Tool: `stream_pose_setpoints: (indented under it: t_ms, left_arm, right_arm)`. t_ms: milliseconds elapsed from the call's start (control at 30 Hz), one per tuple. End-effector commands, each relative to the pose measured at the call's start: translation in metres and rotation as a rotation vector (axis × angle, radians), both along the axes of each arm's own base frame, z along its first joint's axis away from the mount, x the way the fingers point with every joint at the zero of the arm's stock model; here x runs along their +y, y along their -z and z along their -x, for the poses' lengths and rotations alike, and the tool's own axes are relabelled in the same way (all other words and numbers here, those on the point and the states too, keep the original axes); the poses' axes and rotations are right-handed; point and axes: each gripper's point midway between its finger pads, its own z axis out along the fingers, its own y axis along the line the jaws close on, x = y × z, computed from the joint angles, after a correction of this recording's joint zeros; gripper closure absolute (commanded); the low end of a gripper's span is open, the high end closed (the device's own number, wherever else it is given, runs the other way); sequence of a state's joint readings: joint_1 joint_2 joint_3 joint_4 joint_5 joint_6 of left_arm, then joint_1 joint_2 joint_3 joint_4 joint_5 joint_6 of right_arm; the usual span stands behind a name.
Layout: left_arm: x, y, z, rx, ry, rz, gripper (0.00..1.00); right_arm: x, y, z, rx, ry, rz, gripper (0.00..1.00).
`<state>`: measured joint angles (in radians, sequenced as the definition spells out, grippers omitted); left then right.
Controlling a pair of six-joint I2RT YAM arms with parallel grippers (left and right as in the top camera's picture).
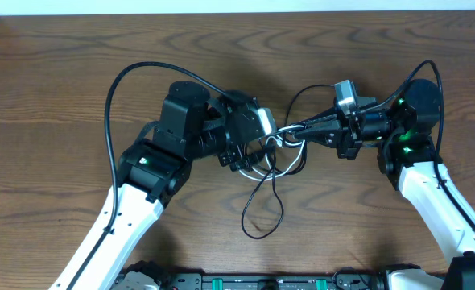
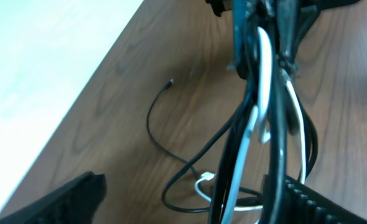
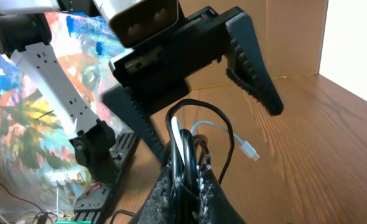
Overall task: Untangle cables
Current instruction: 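Hold the cables with both grippers and pull them apart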
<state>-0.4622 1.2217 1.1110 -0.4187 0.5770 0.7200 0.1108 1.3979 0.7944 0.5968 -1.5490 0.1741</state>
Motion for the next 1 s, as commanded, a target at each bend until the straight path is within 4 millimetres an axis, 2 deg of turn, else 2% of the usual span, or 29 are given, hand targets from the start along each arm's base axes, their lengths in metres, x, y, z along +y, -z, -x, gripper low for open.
stream_pose_setpoints:
  t_ms: [0,100,133,167,200,400,467,533,600,667,767,867,967]
  left_arm:
    - [-0.004,0.004,0.001,0.016,0.019,-0.003,0.35]
    - [-0.005,0.007,0.002,0.026,0.025,-0.006,0.65]
    - [-0.006,0.007,0.002,0.028,0.026,-0.006,0.79]
    - [-0.007,0.008,0.002,0.03,0.03,-0.007,0.89]
    - [-0.008,0.009,0.003,0.032,0.032,-0.008,0.92]
    - [-0.015,0.009,0.009,0.033,0.057,-0.01,0.92]
    - [-0.015,0.009,0.009,0.032,0.058,-0.01,0.92]
    - [-0.014,0.01,0.008,0.031,0.052,-0.013,0.93]
    - [-0.013,0.011,0.005,0.026,0.036,-0.022,0.92]
    - [-0.011,0.011,0.004,0.023,0.028,-0.028,0.93]
    - [-0.011,0.011,0.004,0.021,0.025,-0.029,0.92]
    - [-0.007,0.013,-0.002,0.017,-0.014,-0.048,0.92]
    - [0.008,0.018,-0.018,0.017,-0.144,-0.092,0.92]
  right_arm:
    - [0.002,-0.006,0.005,-0.038,-0.019,-0.004,0.99]
    - [0.002,-0.006,0.005,-0.038,-0.019,-0.004,0.99]
    - [0.002,-0.006,0.005,-0.038,-0.019,-0.004,0.99]
    - [0.002,-0.006,0.005,-0.038,-0.019,-0.004,0.99]
    - [0.002,-0.006,0.005,-0.038,-0.019,-0.004,0.99]
    - [0.002,-0.006,0.005,-0.038,-0.018,-0.004,0.98]
    - [0.002,-0.006,0.003,-0.038,-0.01,-0.004,0.93]
    - [0.002,-0.007,-0.001,-0.038,0.016,-0.004,0.79]
    - [0.0,-0.007,-0.009,-0.038,0.061,-0.004,0.57]
    - [-0.002,-0.007,-0.019,-0.037,0.113,-0.003,0.44]
    - [-0.007,-0.007,-0.027,-0.038,0.162,-0.003,0.35]
    - [-0.012,-0.007,-0.03,-0.038,0.178,-0.003,0.33]
    - [-0.023,-0.007,-0.037,-0.038,0.216,-0.002,0.32]
